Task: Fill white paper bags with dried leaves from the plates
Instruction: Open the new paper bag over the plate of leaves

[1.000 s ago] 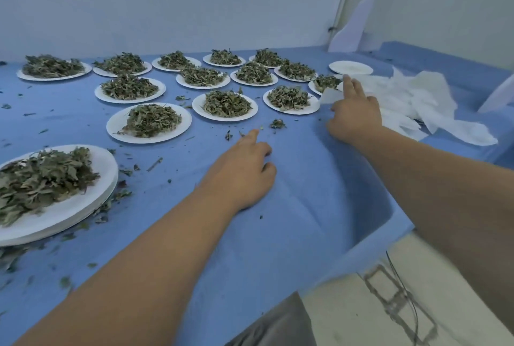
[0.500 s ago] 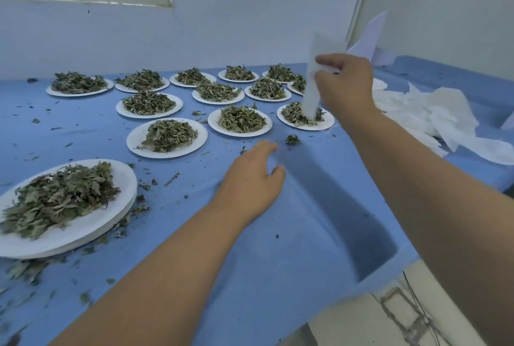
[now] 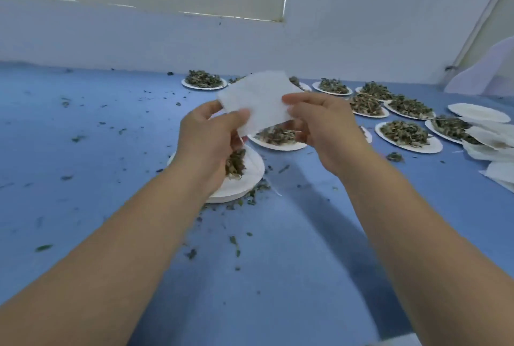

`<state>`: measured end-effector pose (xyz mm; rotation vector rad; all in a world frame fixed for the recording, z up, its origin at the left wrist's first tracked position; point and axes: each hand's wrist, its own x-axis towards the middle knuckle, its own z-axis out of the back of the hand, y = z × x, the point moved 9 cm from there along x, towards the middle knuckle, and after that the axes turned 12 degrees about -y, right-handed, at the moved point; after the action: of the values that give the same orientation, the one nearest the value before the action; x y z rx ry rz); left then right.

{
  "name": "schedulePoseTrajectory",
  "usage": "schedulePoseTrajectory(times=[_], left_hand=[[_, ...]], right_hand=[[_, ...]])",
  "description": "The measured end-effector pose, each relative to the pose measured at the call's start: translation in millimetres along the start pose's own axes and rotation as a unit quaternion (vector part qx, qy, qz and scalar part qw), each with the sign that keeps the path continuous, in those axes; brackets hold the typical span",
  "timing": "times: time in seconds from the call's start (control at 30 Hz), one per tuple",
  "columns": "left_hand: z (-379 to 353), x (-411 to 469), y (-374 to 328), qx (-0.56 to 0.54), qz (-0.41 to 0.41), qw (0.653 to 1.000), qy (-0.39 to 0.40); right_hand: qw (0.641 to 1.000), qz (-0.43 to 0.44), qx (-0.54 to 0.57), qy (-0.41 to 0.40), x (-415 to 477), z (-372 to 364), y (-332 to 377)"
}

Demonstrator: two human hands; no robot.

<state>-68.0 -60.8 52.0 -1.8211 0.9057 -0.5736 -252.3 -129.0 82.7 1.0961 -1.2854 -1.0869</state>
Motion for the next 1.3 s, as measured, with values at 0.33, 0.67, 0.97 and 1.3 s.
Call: schedulePoseTrajectory(times=[0.33, 0.67, 0.97, 1.3], left_hand=[[100.0, 11.0, -120.1, 0.185, -0.322, 0.926, -0.072], [153.0, 24.6, -142.3, 0.221, -0.388, 0.875, -0.189], [167.5, 39.7, -130.6, 0.459, -0.428, 0.747, -0.22], [148.0, 38.1, -124.1, 0.524, -0.424, 0.719, -0.167]], right_hand=[[0.967, 0.236, -0.092, 0.025, -44.3, -124.6, 64.6], [0.912, 0.359, -0.17, 0.101, -74.6, -179.4, 53.8], [0.584, 0.28, -0.612, 0.453, -102.2, -276.0, -34.4], [0.63, 0.357, -0.555, 0.41, -95.6, -287.0, -23.1]])
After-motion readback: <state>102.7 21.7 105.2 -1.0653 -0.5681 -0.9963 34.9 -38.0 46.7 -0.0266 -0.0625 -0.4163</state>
